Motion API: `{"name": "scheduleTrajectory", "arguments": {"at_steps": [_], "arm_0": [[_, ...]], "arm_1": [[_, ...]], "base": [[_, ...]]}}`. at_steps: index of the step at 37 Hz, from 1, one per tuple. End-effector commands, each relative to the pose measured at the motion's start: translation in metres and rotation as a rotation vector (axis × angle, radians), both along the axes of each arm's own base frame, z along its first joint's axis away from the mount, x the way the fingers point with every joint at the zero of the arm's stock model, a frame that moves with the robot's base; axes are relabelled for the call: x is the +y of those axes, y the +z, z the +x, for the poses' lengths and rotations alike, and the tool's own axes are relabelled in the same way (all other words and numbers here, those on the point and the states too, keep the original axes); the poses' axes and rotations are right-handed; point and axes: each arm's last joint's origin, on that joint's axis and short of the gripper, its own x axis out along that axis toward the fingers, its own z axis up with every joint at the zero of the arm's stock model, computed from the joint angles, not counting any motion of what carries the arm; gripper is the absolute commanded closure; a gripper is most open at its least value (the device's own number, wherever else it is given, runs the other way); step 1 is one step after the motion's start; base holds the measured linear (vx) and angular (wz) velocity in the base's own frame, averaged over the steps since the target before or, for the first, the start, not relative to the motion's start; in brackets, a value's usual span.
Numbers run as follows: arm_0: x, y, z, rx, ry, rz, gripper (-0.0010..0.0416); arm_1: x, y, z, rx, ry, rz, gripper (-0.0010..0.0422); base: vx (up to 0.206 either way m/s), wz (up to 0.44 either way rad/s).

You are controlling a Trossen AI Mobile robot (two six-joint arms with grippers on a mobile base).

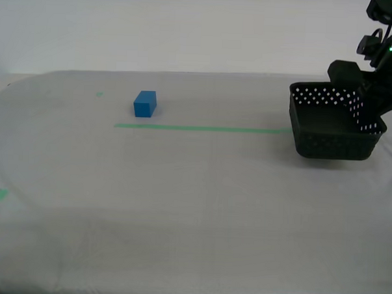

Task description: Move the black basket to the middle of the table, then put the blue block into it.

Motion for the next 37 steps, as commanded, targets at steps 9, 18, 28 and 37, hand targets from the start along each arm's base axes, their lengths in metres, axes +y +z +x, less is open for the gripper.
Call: {"name": "scheduleTrajectory", "arguments": {"at_steps": [9, 18, 28, 37], "arm_0": [[0.005, 0.055, -0.001, -0.115, 0.035, 0.099, 0.0407], [0.013, 0.087, -0.004, -0.132, 0.055, 0.117, 0.0407], [0.028, 0.111, -0.002, -0.151, 0.046, 0.143, 0.0407], [0.049, 0.12, -0.004, -0.165, 0.059, 0.175, 0.0406]], "arm_1": [[0.0, 0.001, 0.0, -0.006, 0.0, 0.001, 0.0412], [0.0, 0.001, 0.0, -0.006, 0.0, 0.001, 0.0412], [0.0, 0.001, 0.0, -0.006, 0.0, 0.001, 0.0412], [0.0, 0.001, 0.0, -0.006, 0.0, 0.001, 0.0412]], "base": [[0.0, 0.0], [0.0, 0.0], [0.0, 0.0], [0.0, 0.0]]}}
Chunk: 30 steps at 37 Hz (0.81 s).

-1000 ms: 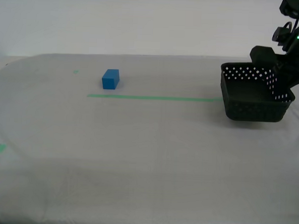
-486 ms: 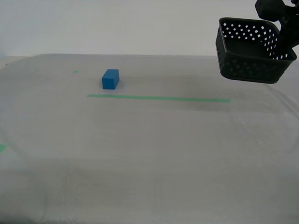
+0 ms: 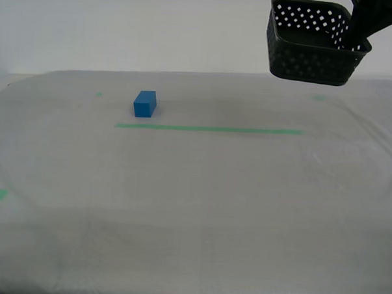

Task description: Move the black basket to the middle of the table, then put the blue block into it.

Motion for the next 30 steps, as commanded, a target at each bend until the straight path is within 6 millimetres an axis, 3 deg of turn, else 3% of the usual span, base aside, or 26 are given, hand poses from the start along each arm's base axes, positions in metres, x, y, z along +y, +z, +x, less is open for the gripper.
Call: {"name": "scheduleTrajectory", "arguments": {"at_steps": [1, 17, 30], "arm_0": [[0.009, 0.003, -0.002, 0.002, -0.007, 0.022, 0.0406], [0.041, 0.004, -0.011, 0.017, 0.005, 0.067, 0.0406], [0.053, 0.005, -0.012, -0.005, -0.001, 0.104, 0.0406]], "arm_1": [[0.0, 0.001, 0.0, -0.006, 0.001, 0.001, 0.0412], [0.0, 0.001, 0.0, -0.006, 0.001, 0.001, 0.0412], [0.0, 0.001, 0.0, -0.006, 0.001, 0.001, 0.0412]], "base": [[0.0, 0.0], [0.0, 0.0], [0.0, 0.0]]}}
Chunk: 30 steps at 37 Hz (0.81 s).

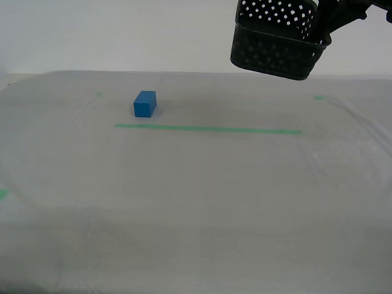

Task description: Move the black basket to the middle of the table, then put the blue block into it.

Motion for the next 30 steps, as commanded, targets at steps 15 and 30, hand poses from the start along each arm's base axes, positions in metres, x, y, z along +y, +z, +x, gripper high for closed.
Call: {"name": "scheduleTrajectory", "arguments": {"at_steps": [15, 30], "arm_0": [[0.01, 0.005, 0.003, -0.054, -0.02, 0.064, 0.0407], [0.017, 0.005, -0.001, -0.004, -0.002, 0.15, 0.0407]], "arm_1": [[0.0, 0.001, 0.0, -0.006, 0.0, 0.001, 0.0412], [0.0, 0.001, 0.0, -0.006, 0.001, 0.002, 0.0412]], "base": [[0.0, 0.0], [0.0, 0.0]]}}
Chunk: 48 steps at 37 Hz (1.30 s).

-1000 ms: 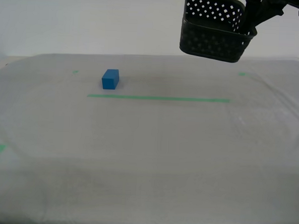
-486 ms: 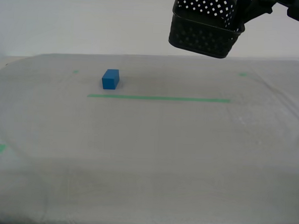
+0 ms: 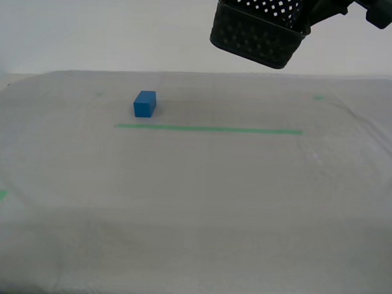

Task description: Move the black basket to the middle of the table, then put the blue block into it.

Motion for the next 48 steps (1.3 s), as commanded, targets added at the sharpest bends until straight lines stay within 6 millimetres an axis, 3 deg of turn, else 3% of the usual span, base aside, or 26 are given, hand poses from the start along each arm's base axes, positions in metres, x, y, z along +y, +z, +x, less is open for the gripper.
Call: {"name": "scheduleTrajectory", "arguments": {"at_steps": [1, 12, 32, 48], "arm_0": [[0.004, 0.0, 0.0, 0.005, 0.005, 0.018, 0.0407], [0.02, -0.028, 0.027, 0.114, 0.041, 0.006, 0.0406], [0.051, -0.058, 0.077, 0.146, 0.076, -0.035, 0.0406], [0.064, -0.128, 0.098, 0.253, 0.09, -0.154, 0.0407]], "arm_1": [[0.0, 0.001, 0.0, -0.006, 0.0, 0.001, 0.0412], [0.0, 0.001, 0.0, -0.006, 0.001, 0.001, 0.0412], [0.0, 0.001, 0.0, -0.006, 0.0, 0.001, 0.0412], [0.0, 0.001, 0.0, -0.006, 0.0, 0.001, 0.0412]], "base": [[0.0, 0.0], [0.0, 0.0], [0.0, 0.0], [0.0, 0.0]]}}
